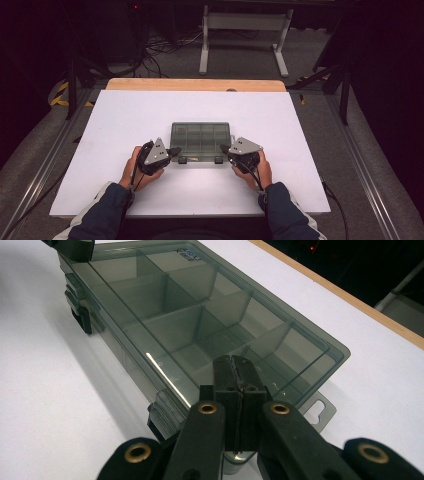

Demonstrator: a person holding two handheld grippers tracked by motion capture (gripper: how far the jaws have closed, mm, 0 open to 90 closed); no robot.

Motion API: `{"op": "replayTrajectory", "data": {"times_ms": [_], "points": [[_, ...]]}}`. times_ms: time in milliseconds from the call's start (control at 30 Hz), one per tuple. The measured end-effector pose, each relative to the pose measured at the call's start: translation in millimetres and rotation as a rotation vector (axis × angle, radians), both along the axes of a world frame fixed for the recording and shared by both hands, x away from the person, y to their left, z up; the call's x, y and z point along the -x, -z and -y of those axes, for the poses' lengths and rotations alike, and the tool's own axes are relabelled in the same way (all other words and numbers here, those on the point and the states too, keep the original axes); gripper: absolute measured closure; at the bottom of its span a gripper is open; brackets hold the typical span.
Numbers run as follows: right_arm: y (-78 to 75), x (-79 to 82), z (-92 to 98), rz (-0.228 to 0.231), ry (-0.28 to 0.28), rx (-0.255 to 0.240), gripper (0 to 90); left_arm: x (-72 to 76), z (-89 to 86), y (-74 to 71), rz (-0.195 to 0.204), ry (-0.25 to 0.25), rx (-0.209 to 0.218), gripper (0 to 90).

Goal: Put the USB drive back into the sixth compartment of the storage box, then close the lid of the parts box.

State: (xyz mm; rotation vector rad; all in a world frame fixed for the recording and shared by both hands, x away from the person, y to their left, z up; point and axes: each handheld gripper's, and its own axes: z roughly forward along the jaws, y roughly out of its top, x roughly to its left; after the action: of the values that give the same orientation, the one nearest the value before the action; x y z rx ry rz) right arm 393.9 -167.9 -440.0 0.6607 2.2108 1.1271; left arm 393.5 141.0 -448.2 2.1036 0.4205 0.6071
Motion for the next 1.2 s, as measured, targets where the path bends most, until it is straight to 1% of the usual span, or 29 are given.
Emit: {"op": "replayTrajectory", "data": {"times_ms": [167,200,267,333,400,500,567,667,767,800,833,867,933,1033,1100,1200], "points": [[-0.6,-0.1,-0.3,-0.004,0.0,-0.002,90.0,0.0,0.0,-0.2,0.001,-0.002,-0.002,89.9],[-0.4,-0.2,-0.4,-0.003,-0.001,-0.005,90.0,-0.1,-0.1,-0.9,0.004,-0.003,-0.01,89.9],[-0.7,-0.3,-0.7,-0.001,-0.005,-0.005,90.0,0.1,-0.3,-1.4,0.006,-0.007,-0.011,89.8],[-1.9,0.4,-1.2,0.007,-0.013,-0.007,89.4,0.8,-0.5,-1.6,0.016,-0.008,-0.018,89.7],[-3.6,1.0,-1.7,0.015,-0.016,-0.019,89.3,1.5,-1.0,-2.0,0.018,-0.015,-0.018,89.4],[-6.4,2.9,-3.1,0.033,-0.024,-0.025,88.3,5.0,-1.8,-7.4,0.035,-0.012,-0.002,88.9],[-7.1,3.7,-3.4,0.035,-0.026,-0.032,88.0,6.4,-2.1,-10.6,0.04,-0.007,0.014,88.6],[-9.1,6.9,-3.5,0.046,-0.035,-0.04,87.2,7.8,-1.3,-13.0,0.052,-0.002,0.017,87.7],[-11.7,10.5,-2.9,0.056,-0.043,-0.053,86.6,8.5,-0.6,-13.2,0.048,0.001,0.023,86.6],[-12.9,12.0,-2.7,0.062,-0.045,-0.057,86.3,9.6,0.8,-13.9,0.058,0.005,0.021,85.7],[-12.9,12.0,-2.7,0.062,-0.045,-0.057,86.3,9.6,0.8,-13.9,0.058,0.005,0.021,85.3],[-13.4,12.7,-2.7,0.064,-0.047,-0.058,85.6,10.1,1.1,-14.1,0.061,0.009,0.026,85.3],[-14.1,13.6,-2.6,0.069,-0.047,-0.058,83.7,10.3,1.6,-14.0,0.067,0.009,0.024,82.0],[-14.2,13.0,-2.0,0.065,-0.053,-0.069,80.2,9.8,1.0,-13.6,0.062,0.02,0.043,78.5],[-14.4,13.2,-1.5,0.06,-0.078,-0.085,76.9,10.3,0.6,-13.9,0.065,0.024,0.044,76.1],[-14.3,13.3,-2.3,0.058,-0.091,-0.094,70.8,10.1,0.2,-13.8,0.061,0.021,0.057,71.1]]}}
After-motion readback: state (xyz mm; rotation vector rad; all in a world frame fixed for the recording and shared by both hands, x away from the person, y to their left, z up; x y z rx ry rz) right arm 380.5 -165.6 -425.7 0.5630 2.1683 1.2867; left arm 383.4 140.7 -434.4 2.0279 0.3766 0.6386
